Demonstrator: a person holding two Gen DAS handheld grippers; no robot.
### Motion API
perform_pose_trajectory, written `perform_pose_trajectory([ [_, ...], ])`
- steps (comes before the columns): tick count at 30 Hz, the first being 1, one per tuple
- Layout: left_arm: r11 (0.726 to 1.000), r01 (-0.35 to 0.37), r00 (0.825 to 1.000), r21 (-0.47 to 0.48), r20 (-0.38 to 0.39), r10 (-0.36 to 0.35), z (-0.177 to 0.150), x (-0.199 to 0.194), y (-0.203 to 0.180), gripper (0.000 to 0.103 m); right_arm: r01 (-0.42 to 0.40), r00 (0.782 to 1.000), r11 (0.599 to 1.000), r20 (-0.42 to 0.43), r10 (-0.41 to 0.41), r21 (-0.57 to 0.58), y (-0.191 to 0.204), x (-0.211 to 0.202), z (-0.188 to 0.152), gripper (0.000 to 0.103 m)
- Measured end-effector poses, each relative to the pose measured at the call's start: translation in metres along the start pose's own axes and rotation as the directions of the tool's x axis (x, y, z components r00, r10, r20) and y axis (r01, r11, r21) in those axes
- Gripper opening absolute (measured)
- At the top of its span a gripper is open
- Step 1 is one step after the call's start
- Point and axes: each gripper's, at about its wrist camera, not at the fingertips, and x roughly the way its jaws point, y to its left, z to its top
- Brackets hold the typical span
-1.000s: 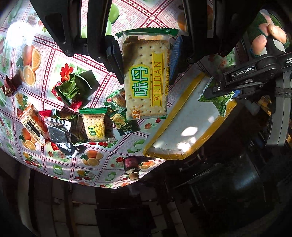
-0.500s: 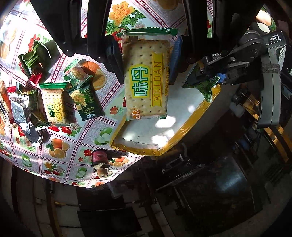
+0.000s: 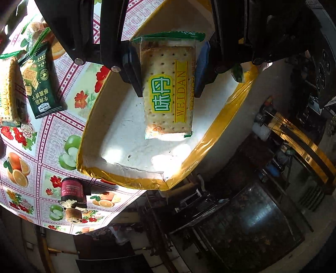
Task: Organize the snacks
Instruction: 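Carry both packs over the yellow-rimmed tray while the right tool releases the WEIDAN pack inside, then release the green snack bag into the tray with the left tool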
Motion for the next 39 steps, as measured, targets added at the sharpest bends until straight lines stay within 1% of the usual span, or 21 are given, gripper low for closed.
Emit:
perform_pose_trajectory([
  [3, 1.000, -0.008, 1.000, 0.005, -0.021, 0.008, 0.003, 0.012, -0.004, 0.029, 0.027, 0.999, 1.000, -0.029, -0.027, -0.005, -0.007, 0.011, -0.002, 0.050],
  [4, 1.000, -0.006, 1.000, 0.003, -0.030, 0.006, 0.004, 0.016, -0.004, 0.029, 0.032, 0.999, 0.999, -0.022, -0.032, -0.017, -0.007, 0.009, -0.002, 0.050],
  [9, 1.000, -0.019, 0.997, 0.006, -0.069, 0.019, 0.003, 0.029, -0.003, 0.029, 0.113, 0.993, 0.992, -0.039, -0.115, -0.048, -0.018, 0.001, -0.004, 0.050],
  [11, 1.000, -0.027, 0.997, 0.009, -0.077, 0.027, 0.003, 0.033, -0.004, 0.029, 0.137, 0.990, 0.989, -0.032, -0.139, -0.052, -0.023, -0.003, -0.005, 0.050],
  [14, 1.000, -0.022, 0.997, 0.012, -0.080, 0.023, 0.002, 0.034, -0.004, 0.029, 0.124, 0.991, 0.990, -0.033, -0.126, -0.064, -0.022, 0.000, -0.001, 0.050],
  [15, 1.000, -0.021, 0.996, 0.019, -0.083, 0.023, 0.003, 0.034, -0.006, 0.029, 0.132, 0.990, 0.988, -0.034, -0.135, -0.077, -0.019, 0.003, 0.000, 0.050],
  [17, 0.999, -0.030, 0.996, 0.030, -0.084, 0.032, 0.002, 0.035, -0.008, 0.029, 0.118, 0.992, 0.988, -0.043, -0.122, -0.100, -0.008, 0.010, 0.001, 0.050],
  [20, 0.999, -0.031, 0.996, 0.026, -0.088, 0.033, 0.004, 0.037, -0.008, 0.029, 0.139, 0.987, 0.980, -0.057, -0.148, -0.139, 0.000, 0.021, 0.000, 0.050],
  [25, 0.999, -0.033, 0.996, 0.027, -0.085, 0.035, 0.004, 0.036, -0.009, 0.030, 0.169, 0.980, 0.969, -0.077, -0.185, -0.178, 0.004, 0.030, -0.002, 0.050],
  [29, 0.999, -0.039, 0.996, 0.022, -0.081, 0.041, 0.003, 0.036, -0.007, 0.037, 0.187, 0.974, 0.963, -0.088, -0.207, -0.195, 0.004, 0.033, -0.002, 0.050],
  [30, 0.999, -0.040, 0.996, 0.019, -0.081, 0.041, 0.003, 0.036, -0.006, 0.042, 0.189, 0.974, 0.962, -0.087, -0.209, -0.197, 0.005, 0.033, -0.002, 0.050],
  [31, 0.999, -0.043, 0.996, 0.016, -0.080, 0.044, 0.002, 0.035, -0.005, 0.045, 0.188, 0.975, 0.963, -0.083, -0.207, -0.195, 0.005, 0.031, -0.002, 0.052],
  [32, 0.999, -0.049, 0.995, 0.017, -0.081, 0.051, 0.002, 0.036, -0.005, 0.053, 0.184, 0.976, 0.965, -0.079, -0.202, -0.189, 0.005, 0.029, -0.002, 0.053],
  [33, 0.998, -0.055, 0.995, 0.019, -0.083, 0.057, 0.001, 0.036, -0.004, 0.056, 0.183, 0.977, 0.966, -0.073, -0.199, -0.184, 0.005, 0.025, -0.002, 0.057],
  [37, 0.998, -0.063, 0.996, 0.016, -0.062, 0.064, 0.000, 0.025, -0.002, 0.056, 0.179, 0.983, 0.971, -0.018, -0.184, -0.158, 0.006, -0.004, -0.001, 0.057],
  [38, 0.998, -0.062, 0.997, 0.015, -0.052, 0.063, 0.000, 0.020, -0.002, 0.058, 0.177, 0.984, 0.973, 0.007, -0.178, -0.148, 0.006, -0.017, -0.003, 0.058],
  [39, 0.998, -0.063, 0.997, 0.012, -0.040, 0.064, 0.001, 0.015, -0.003, 0.061, 0.176, 0.984, 0.975, 0.032, -0.174, -0.137, 0.005, -0.030, -0.005, 0.060],
])
